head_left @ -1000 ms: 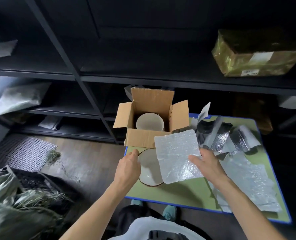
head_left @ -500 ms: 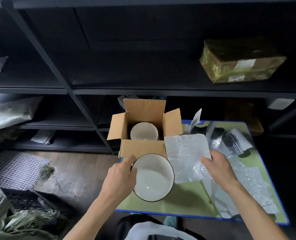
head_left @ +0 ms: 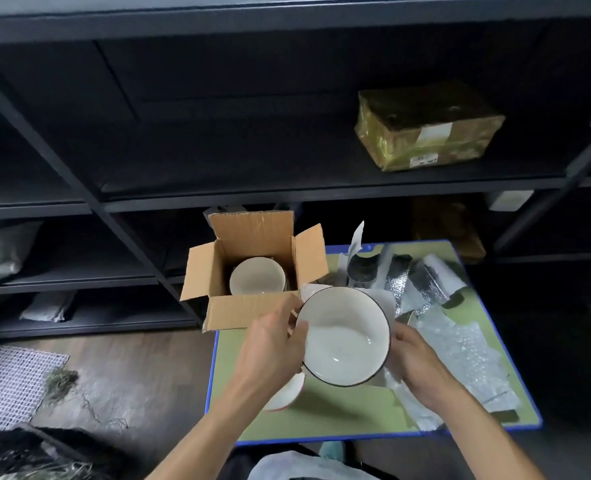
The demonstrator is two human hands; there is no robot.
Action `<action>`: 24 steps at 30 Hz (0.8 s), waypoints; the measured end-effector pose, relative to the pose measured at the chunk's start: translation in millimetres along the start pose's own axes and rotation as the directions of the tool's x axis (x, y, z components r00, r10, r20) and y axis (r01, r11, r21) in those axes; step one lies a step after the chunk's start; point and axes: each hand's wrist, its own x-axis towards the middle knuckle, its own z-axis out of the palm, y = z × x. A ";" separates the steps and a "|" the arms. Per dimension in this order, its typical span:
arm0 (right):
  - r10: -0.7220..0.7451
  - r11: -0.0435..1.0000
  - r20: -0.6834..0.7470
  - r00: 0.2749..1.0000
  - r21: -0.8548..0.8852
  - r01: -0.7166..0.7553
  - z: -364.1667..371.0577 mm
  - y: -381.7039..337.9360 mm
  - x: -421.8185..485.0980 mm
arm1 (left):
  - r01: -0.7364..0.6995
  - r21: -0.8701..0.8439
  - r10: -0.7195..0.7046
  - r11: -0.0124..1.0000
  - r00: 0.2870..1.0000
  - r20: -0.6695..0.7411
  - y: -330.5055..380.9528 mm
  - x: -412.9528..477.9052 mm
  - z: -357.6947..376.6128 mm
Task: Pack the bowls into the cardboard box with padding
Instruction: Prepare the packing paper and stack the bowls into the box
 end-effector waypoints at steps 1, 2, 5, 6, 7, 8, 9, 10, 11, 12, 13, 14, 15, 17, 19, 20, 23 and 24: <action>0.019 0.997 0.008 1.000 0.080 -0.020 -3.2 1.4 -0.3 | 0.004 -0.022 -0.004 1.000 1.000 0.010 2.3 0.4 2.9; 0.033 0.990 0.017 0.999 0.137 -0.035 -6.6 2.5 -0.8 | 0.008 -0.042 -0.007 0.999 1.000 0.013 4.8 0.6 5.5; 0.089 0.968 0.038 0.995 0.233 -0.095 -10.2 0.0 -5.8 | 0.007 -0.090 -0.006 0.996 1.000 0.009 11.3 1.9 11.9; 0.117 0.953 0.044 0.992 0.277 -0.125 -11.0 -0.3 -8.0 | 0.008 -0.094 -0.007 0.996 1.000 0.010 13.3 2.5 13.2; 0.132 0.937 0.053 0.990 0.318 -0.142 -11.9 -1.5 -11.0 | 0.007 -0.097 -0.006 0.995 1.000 0.010 15.3 3.1 14.3; 0.129 0.926 0.065 0.989 0.350 -0.144 -13.5 -2.3 -13.1 | 0.004 -0.098 -0.003 0.995 1.000 0.007 17.1 3.5 15.0; 0.117 0.919 0.084 0.990 0.368 -0.140 -15.5 -1.4 -14.2 | -0.001 -0.100 0.002 0.995 1.000 0.004 18.7 3.9 15.4; 0.111 0.921 0.107 0.988 0.363 -0.142 -16.7 -0.8 -14.8 | -0.003 -0.106 0.003 0.994 1.000 0.002 20.2 4.4 15.2; 0.098 0.927 0.138 0.986 0.347 -0.141 -17.7 0.9 -14.6 | -0.003 -0.114 0.004 0.993 1.000 0.002 20.8 5.5 15.1; 0.079 0.937 0.172 0.982 0.323 -0.132 -18.4 0.9 -14.9 | -0.003 -0.122 0.004 0.993 1.000 0.004 20.5 7.0 15.1; 0.063 0.950 0.194 0.979 0.288 -0.118 -19.1 0.6 -13.8 | -0.008 -0.129 0.008 0.992 1.000 0.002 19.7 8.9 15.5; 0.054 0.958 0.195 0.979 0.266 -0.105 -20.3 0.0 -12.4 | -0.013 -0.122 0.012 0.992 1.000 -0.005 18.3 11.1 15.8; 0.054 0.959 0.184 0.981 0.263 -0.103 -21.0 -0.7 -10.6 | -0.021 -0.099 0.019 0.995 1.000 -0.022 16.5 14.0 16.1; 0.076 0.953 0.145 0.986 0.279 -0.114 -21.9 -3.1 -6.3 | -0.003 -0.045 0.001 0.999 0.998 -0.058 11.2 19.2 15.5; 0.074 0.945 0.127 0.989 0.308 -0.110 -22.4 -4.7 -3.0 | 0.069 -0.045 -0.071 0.997 0.997 -0.043 5.8 22.9 13.5; 0.062 0.941 0.127 0.990 0.323 -0.100 -21.4 -7.9 -2.4 | 0.102 -0.066 -0.103 0.993 0.995 -0.011 3.5 24.3 11.8; 0.051 0.936 0.143 0.988 0.339 -0.097 -18.2 -14.8 0.8 | 0.150 -0.199 -0.123 0.968 0.982 0.143 -2.8 26.3 8.4; 0.056 0.935 0.142 0.988 0.339 -0.102 -15.8 -17.6 2.8 | 0.168 -0.259 -0.119 0.951 0.973 0.197 -2.7 24.8 7.5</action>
